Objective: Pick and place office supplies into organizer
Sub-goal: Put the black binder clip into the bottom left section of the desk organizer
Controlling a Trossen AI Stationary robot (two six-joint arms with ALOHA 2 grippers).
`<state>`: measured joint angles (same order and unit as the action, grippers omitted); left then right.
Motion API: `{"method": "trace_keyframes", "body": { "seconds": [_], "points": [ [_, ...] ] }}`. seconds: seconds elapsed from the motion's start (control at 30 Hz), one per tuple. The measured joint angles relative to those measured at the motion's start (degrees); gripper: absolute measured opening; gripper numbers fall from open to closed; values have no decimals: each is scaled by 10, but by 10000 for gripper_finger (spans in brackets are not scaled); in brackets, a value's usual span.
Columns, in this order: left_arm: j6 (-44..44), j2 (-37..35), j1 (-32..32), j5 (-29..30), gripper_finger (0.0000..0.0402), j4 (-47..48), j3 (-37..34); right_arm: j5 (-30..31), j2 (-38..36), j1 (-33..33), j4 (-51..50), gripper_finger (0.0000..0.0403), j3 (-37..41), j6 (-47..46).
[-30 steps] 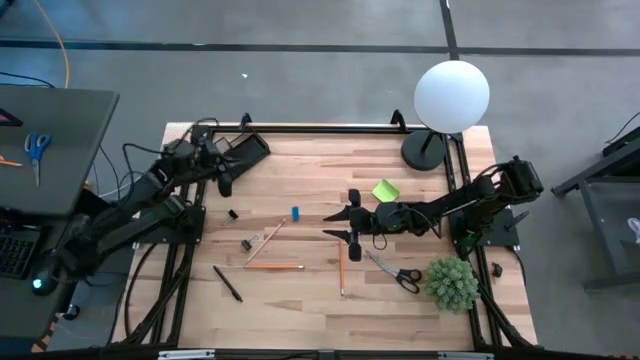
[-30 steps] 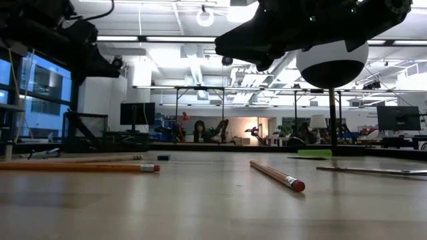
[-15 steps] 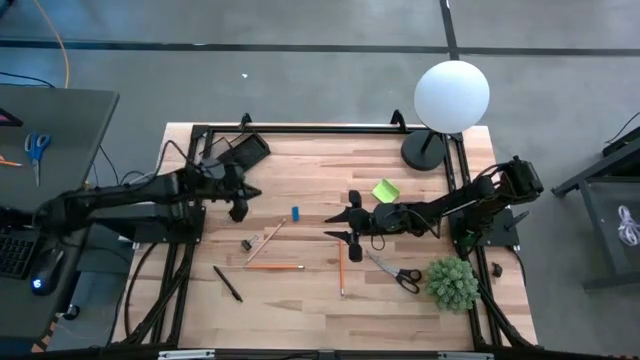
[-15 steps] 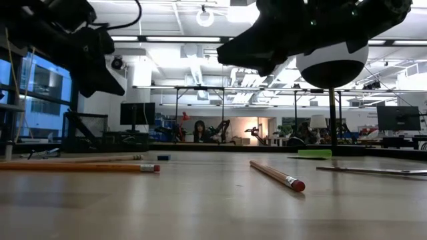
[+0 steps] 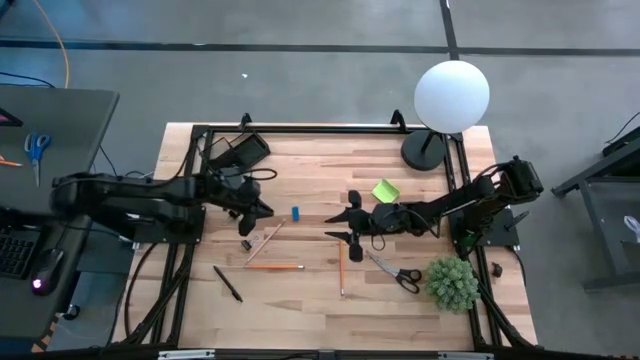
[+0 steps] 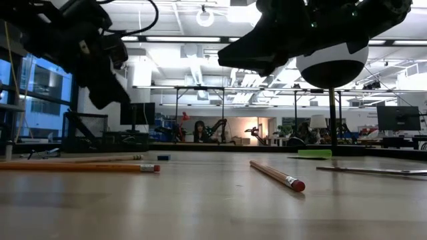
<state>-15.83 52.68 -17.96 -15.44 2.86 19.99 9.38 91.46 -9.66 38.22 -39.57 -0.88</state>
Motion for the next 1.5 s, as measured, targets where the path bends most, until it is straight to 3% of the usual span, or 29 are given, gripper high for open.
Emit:
{"method": "trace_keyframes", "body": {
  "seconds": [0.07, 0.13, 0.3, 0.43, 0.57, 0.83, 0.97, 1.13, 1.3, 1.5],
  "points": [
    [-28, 9, 0, 9, 55, -18, 1, -10, 0, 5, 1, 138, 0, 11],
    [-73, 17, 0, 64, 60, 17, 7, -16, 0, 10, 2, 138, 0, 23],
    [-102, 20, 1, 182, 52, 225, 50, -27, 0, 24, 2, 138, 0, 50],
    [-158, 20, 18, 236, 32, 364, 89, -58, 0, 38, 2, 138, 0, 70],
    [-220, 20, 58, 239, 20, 443, 116, -70, 4, 50, 2, 138, 0, 76],
    [-349, 31, 130, 248, 25, 499, 139, -70, 45, 69, 44, 138, 0, 123],
    [-399, 75, 143, 273, 15, 562, 151, -89, 72, 89, 111, 138, 0, 122],
    [-410, 150, 146, 243, 12, 569, 153, -155, 89, 103, 165, 137, 0, 119],
    [-395, 200, 146, 234, 54, 561, 154, -176, 91, 105, 170, 138, 0, 137],
    [-395, 213, 146, 225, 157, 556, 163, -184, 91, 110, 175, 138, 0, 150]
  ]
}}
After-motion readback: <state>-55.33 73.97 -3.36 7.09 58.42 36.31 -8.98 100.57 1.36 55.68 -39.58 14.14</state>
